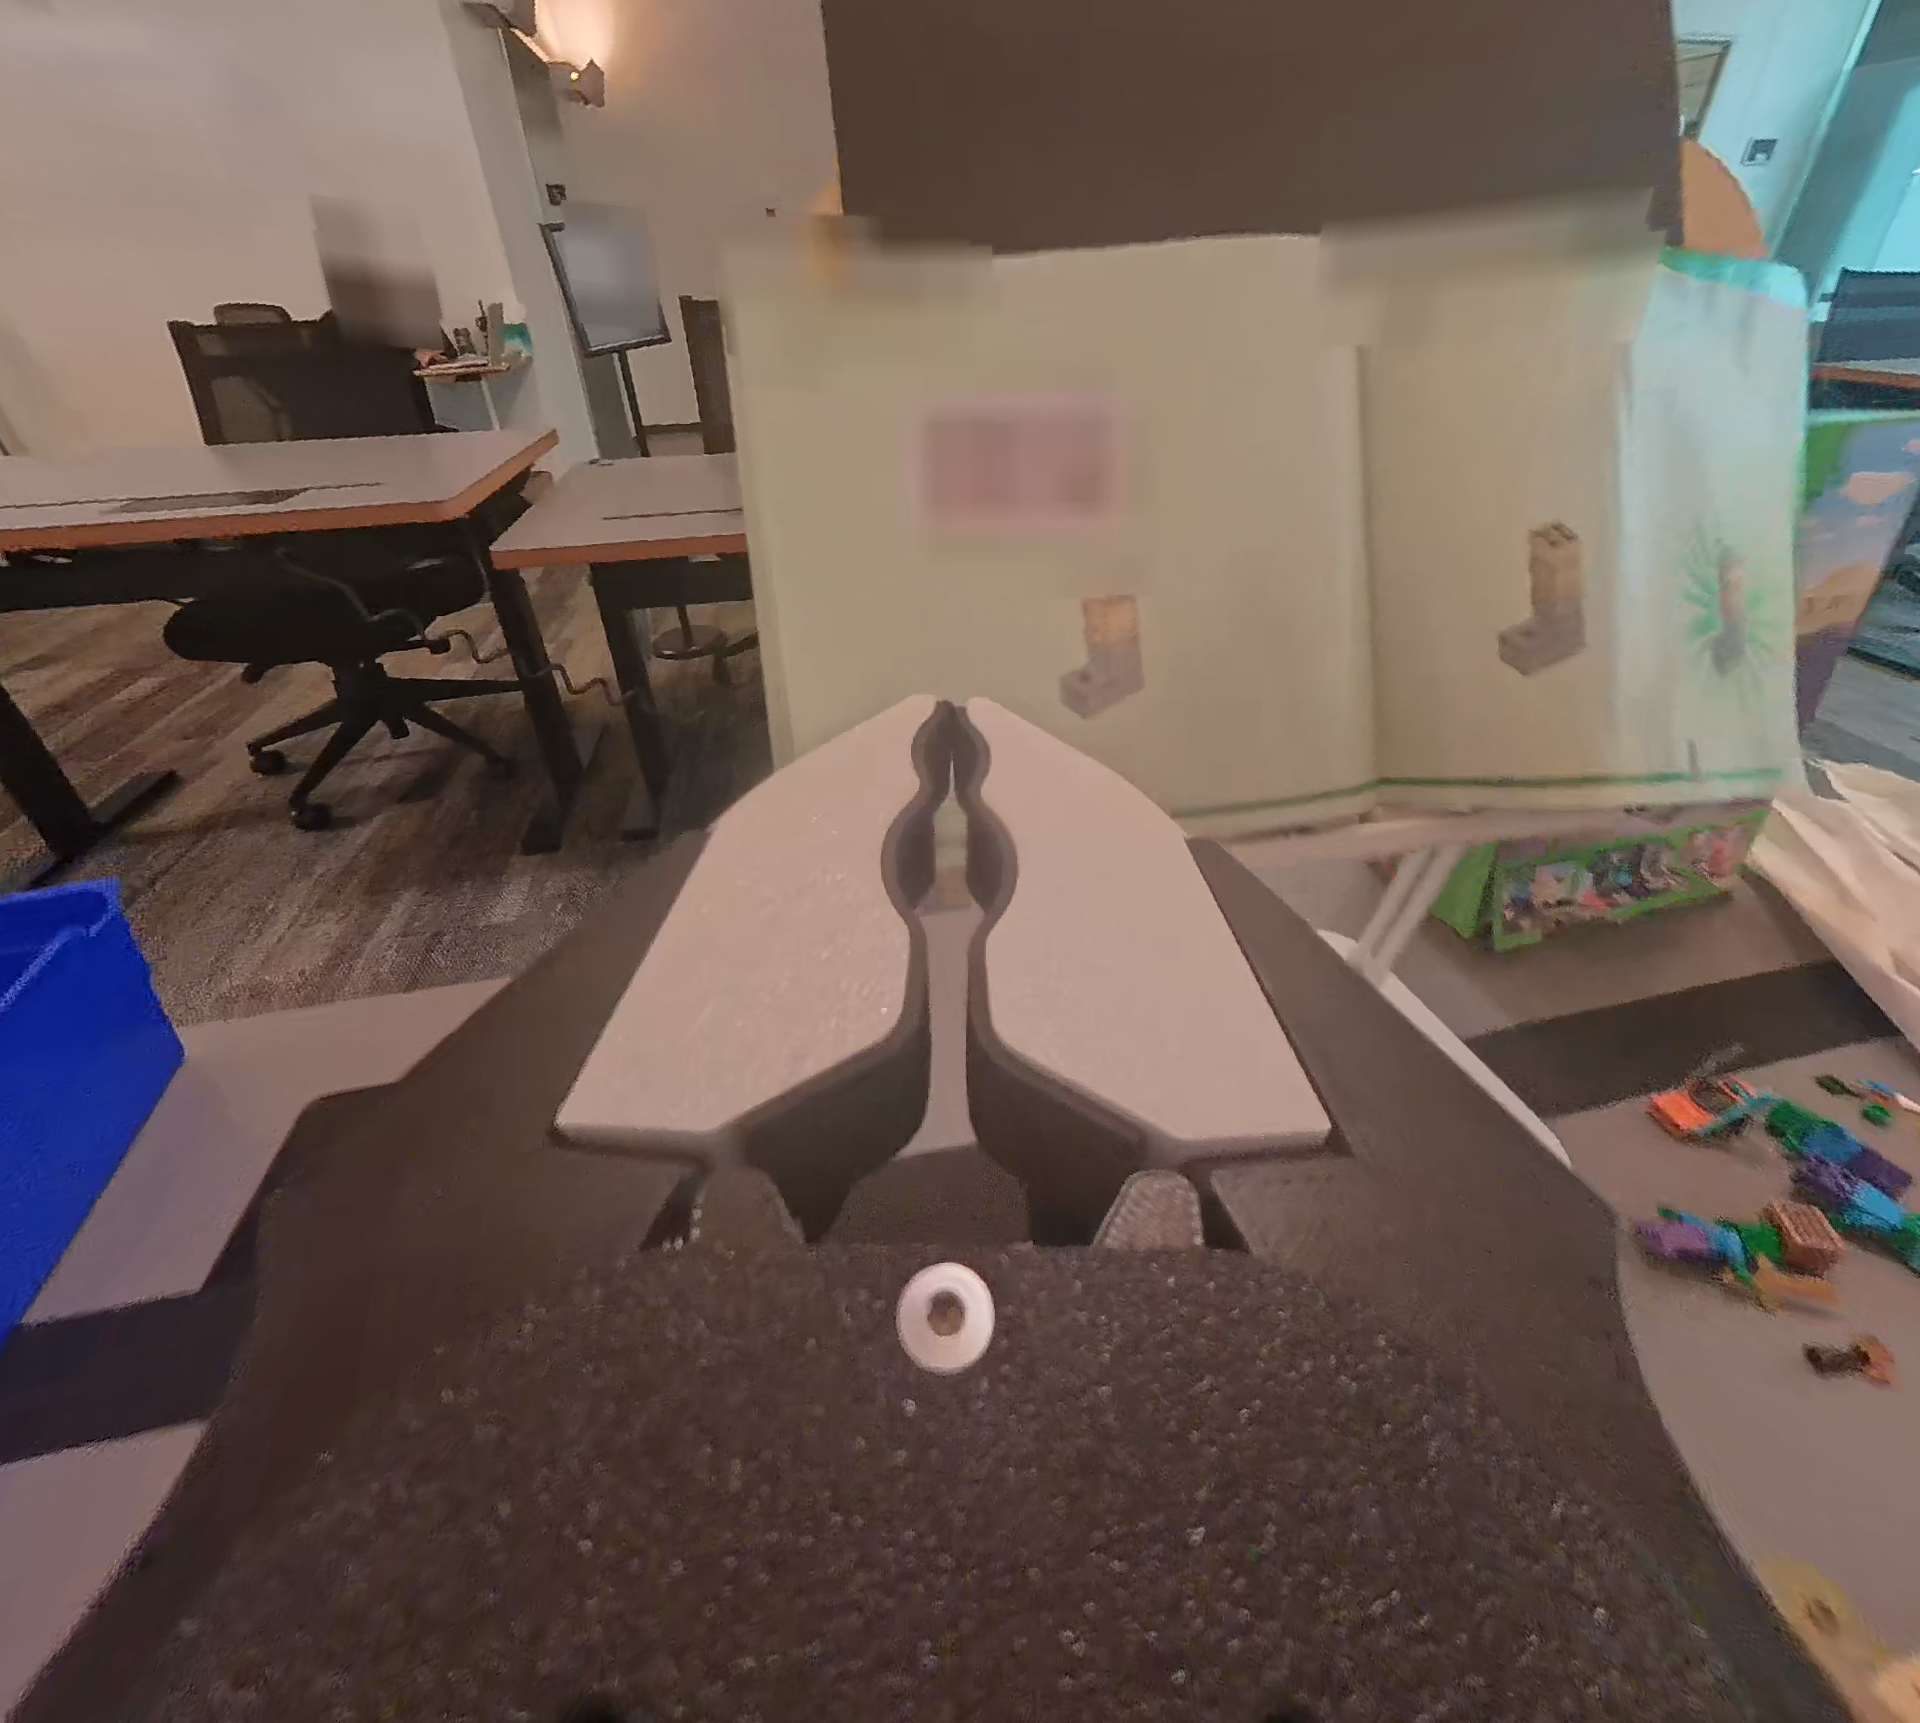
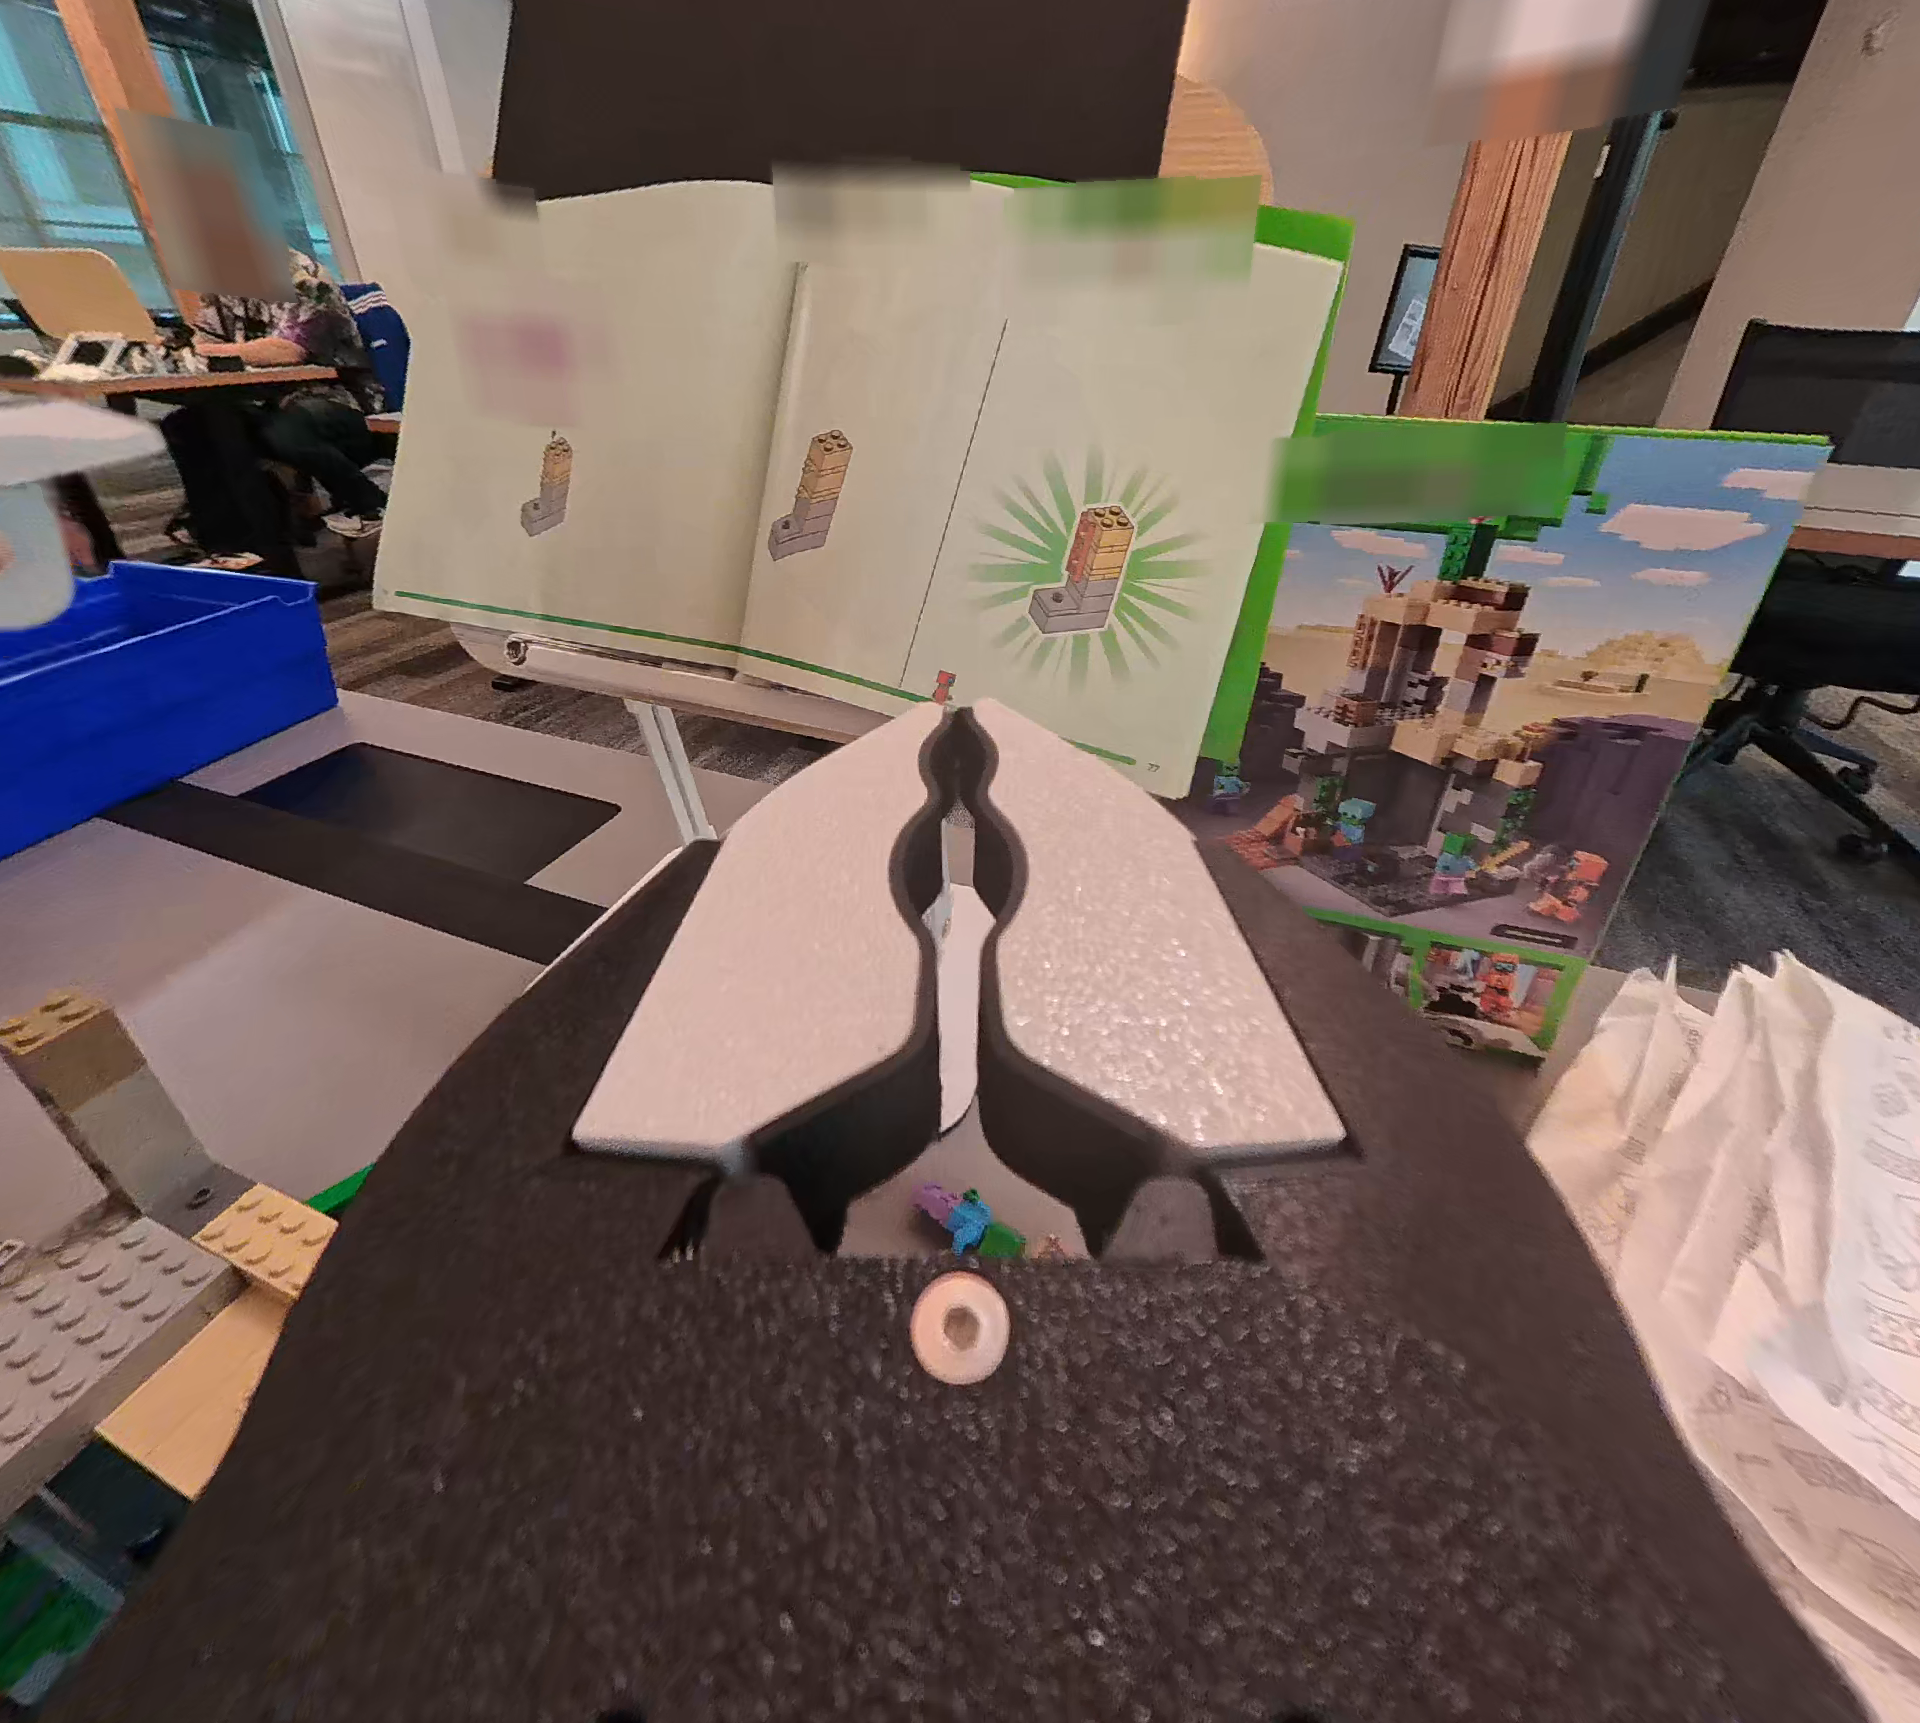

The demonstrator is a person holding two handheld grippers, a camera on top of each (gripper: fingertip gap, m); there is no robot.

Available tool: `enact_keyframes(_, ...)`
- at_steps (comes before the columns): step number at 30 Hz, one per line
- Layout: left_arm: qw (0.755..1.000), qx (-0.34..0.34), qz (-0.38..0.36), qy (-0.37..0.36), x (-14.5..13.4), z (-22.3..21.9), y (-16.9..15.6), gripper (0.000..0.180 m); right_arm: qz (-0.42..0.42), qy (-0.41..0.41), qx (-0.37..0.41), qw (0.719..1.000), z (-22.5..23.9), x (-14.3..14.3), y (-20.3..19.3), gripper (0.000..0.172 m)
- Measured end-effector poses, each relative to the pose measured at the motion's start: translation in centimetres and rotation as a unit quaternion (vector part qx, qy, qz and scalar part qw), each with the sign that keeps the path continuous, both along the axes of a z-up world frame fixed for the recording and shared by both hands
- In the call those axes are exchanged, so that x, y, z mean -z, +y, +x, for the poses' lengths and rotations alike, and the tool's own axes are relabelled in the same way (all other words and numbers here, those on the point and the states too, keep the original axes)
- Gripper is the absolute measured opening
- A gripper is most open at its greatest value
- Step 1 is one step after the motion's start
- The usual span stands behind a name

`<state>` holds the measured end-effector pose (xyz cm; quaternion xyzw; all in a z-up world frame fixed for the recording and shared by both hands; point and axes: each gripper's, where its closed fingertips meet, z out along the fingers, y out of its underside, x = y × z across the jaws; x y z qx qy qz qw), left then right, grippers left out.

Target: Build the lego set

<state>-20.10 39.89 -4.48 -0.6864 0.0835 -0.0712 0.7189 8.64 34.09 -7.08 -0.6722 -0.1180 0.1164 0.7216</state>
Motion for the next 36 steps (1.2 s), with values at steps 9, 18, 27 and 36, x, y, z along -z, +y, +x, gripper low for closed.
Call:
enact_keyframes(9, 1.000, -0.013, -0.002, 0.023, -4.8, -0.4, 7.4, 0.000, 0.006, -0.002, -0.002, 1.000, 0.2, -0.4, -0.1, 0.000)
enact_keyframes(18, 0.999, -0.027, -0.014, 0.027, -5.0, -0.7, 10.7, 0.000, 0.006, 0.000, -0.005, 1.000, 0.4, -0.6, -0.2, 0.000)
enact_keyframes(27, 0.999, -0.025, -0.012, 0.023, -5.3, -0.4, 11.1, 0.000, 0.004, 0.001, -0.010, 1.000, 0.4, -0.5, -0.2, 0.000)
enact_keyframes(36, 0.999, -0.015, -0.014, 0.031, -4.9, 0.8, 11.0, 0.000, 0.002, 0.007, -0.021, 1.000, 0.0, -0.4, -0.3, 0.000)
